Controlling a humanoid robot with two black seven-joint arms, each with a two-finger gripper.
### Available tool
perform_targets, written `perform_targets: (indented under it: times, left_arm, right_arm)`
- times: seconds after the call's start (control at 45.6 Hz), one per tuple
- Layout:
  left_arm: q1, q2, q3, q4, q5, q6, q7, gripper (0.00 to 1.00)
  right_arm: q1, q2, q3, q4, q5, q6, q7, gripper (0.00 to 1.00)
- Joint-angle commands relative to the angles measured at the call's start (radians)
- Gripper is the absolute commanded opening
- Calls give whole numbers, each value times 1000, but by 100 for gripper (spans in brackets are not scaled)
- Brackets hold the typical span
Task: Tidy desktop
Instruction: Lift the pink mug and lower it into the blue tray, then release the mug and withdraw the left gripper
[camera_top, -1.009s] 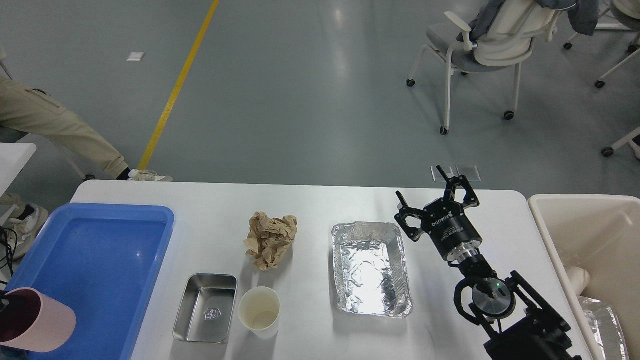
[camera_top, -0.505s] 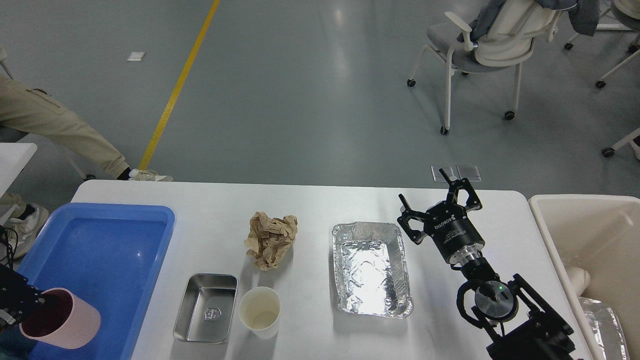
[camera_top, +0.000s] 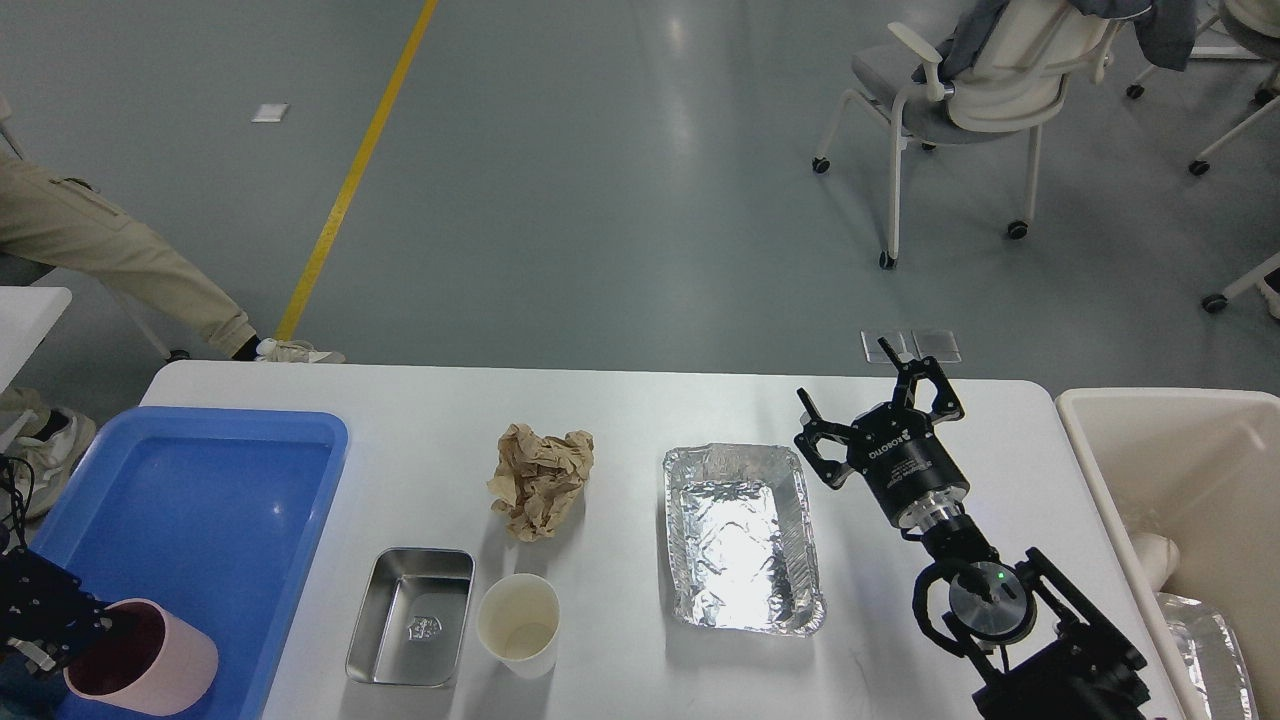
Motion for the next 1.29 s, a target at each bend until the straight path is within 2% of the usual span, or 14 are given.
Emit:
perform_targets:
  times: [0.0,0.285,0.395,0.439,0.483,0.614,0.68,0.724,0.768,0.856,0.944,1.119,1.273]
  left_arm:
    - [6,-1,1,2,0,4,0,7]
    - [24,-3,-2,4,-22,7,3,12]
    - [32,-4,-2,5,-40,13,3,21]
    - [32,-4,-2,5,-51,15,5,27]
    - [32,-4,-4,4,-65,15,11,37]
    - [31,5,-12,4,-88,16,12,48]
    - [27,16,-13,-7,-135,16,11,63]
    - [24,20,-15,-14,-186,16,9,78]
    - [21,26,-15,-18,-253,13,12,89]
    - [12,51,-16,-40,-390,1,22,92]
    - [4,82,-18,-77,-522,-13,66,95]
    - [-12,97,-61,-119,-739,-60,199,97]
    - [6,125,-71,-296,-986,-59,278,97]
  right_arm:
    - [-2,0,0,1,0,0,0,100]
    - [-4,2,0,1,0,0,0,100]
    - [-4,2,-2,1,0,1,0,100]
    - [-4,2,-2,1,0,1,0,100]
    - [-4,2,-2,1,0,0,0,100]
    - [-4,3,0,1,0,0,0,100]
    - [-4,3,0,1,0,0,0,100]
    - [-4,5,0,1,0,0,0,100]
    - [-4,5,-2,1,0,0,0,100]
    - [-2,6,-2,1,0,0,0,100]
    - [-2,6,-2,3,0,0,0,100]
    - [-2,5,-3,4,0,0,-2,100]
    - [-2,5,-2,4,0,0,-2,100]
